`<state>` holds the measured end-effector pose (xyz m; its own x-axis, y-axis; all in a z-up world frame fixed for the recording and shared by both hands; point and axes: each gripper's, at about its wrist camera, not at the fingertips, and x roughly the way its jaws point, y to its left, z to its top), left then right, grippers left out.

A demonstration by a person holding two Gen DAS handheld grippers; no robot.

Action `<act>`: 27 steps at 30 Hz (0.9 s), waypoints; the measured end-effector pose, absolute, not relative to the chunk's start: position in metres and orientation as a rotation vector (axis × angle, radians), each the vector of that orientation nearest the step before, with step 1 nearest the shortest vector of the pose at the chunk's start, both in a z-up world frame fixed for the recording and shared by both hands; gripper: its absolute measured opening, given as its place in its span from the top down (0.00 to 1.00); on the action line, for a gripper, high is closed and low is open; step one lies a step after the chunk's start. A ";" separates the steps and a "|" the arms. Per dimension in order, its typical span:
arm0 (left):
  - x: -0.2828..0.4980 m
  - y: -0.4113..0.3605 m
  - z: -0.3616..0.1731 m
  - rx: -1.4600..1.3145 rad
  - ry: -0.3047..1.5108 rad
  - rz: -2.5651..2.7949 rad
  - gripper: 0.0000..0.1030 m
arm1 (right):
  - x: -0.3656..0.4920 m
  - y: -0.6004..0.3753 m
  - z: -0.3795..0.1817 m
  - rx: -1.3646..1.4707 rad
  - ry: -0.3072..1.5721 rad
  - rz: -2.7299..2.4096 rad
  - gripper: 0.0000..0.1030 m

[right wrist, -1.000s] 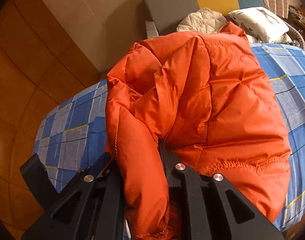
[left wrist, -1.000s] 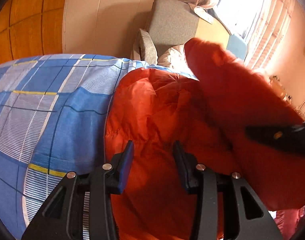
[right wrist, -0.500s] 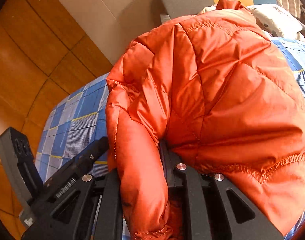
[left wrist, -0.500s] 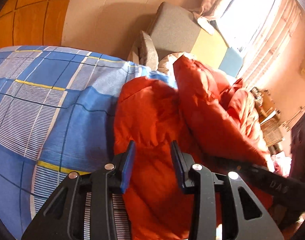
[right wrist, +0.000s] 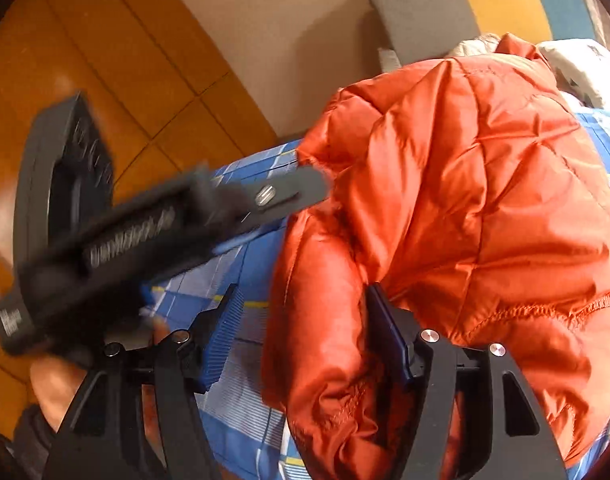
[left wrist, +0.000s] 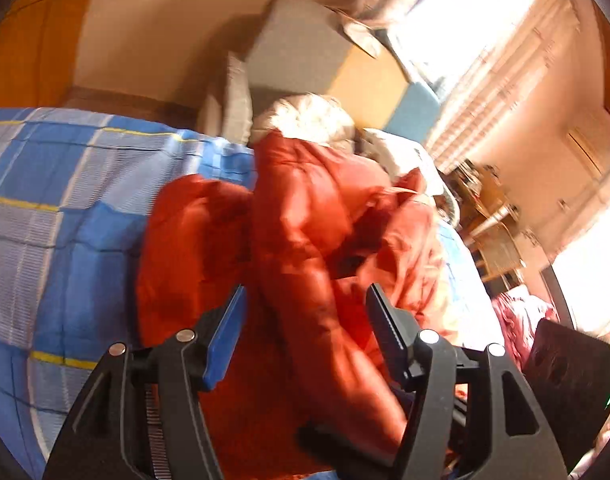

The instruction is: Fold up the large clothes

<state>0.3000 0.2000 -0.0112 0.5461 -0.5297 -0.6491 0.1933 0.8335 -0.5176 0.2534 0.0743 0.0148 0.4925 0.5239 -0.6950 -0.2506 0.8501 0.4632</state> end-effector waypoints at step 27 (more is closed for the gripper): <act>0.321 0.162 -0.017 -0.254 0.947 -0.407 0.92 | 0.211 -0.038 0.051 0.367 0.812 0.310 0.36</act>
